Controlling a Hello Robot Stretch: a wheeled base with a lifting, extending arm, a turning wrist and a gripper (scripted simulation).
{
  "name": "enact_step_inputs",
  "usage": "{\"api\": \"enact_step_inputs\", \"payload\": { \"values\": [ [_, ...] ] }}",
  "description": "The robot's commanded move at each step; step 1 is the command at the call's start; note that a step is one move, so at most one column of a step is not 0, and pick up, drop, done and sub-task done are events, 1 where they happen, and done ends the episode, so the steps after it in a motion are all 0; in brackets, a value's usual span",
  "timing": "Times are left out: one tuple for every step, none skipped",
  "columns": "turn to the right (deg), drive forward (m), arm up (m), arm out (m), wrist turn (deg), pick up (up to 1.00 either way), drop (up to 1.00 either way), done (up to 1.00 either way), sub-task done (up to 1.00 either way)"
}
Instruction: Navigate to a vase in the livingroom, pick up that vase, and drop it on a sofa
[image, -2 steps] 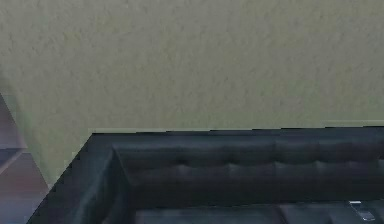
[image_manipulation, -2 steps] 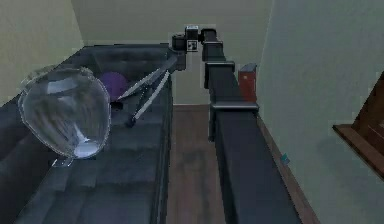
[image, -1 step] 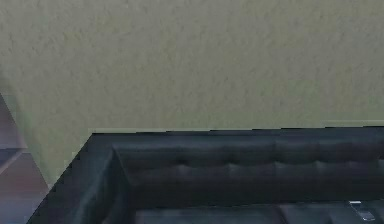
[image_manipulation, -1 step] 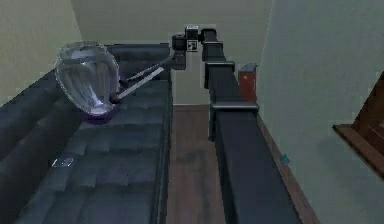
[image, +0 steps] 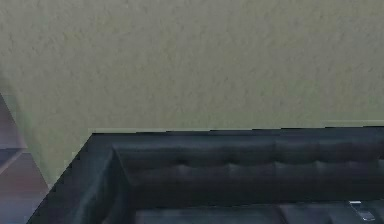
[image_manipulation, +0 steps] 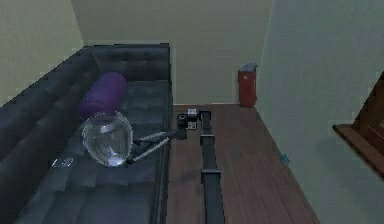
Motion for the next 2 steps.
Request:
{"api": "enact_step_inputs", "payload": {
  "values": [
    [0.0,0.00,-0.32,0.00,0.0,0.00,0.00,0.00,0.00],
    [0.0,0.00,0.00,0.00,0.0,0.00,1.00,0.00,0.00]
  ]
}}
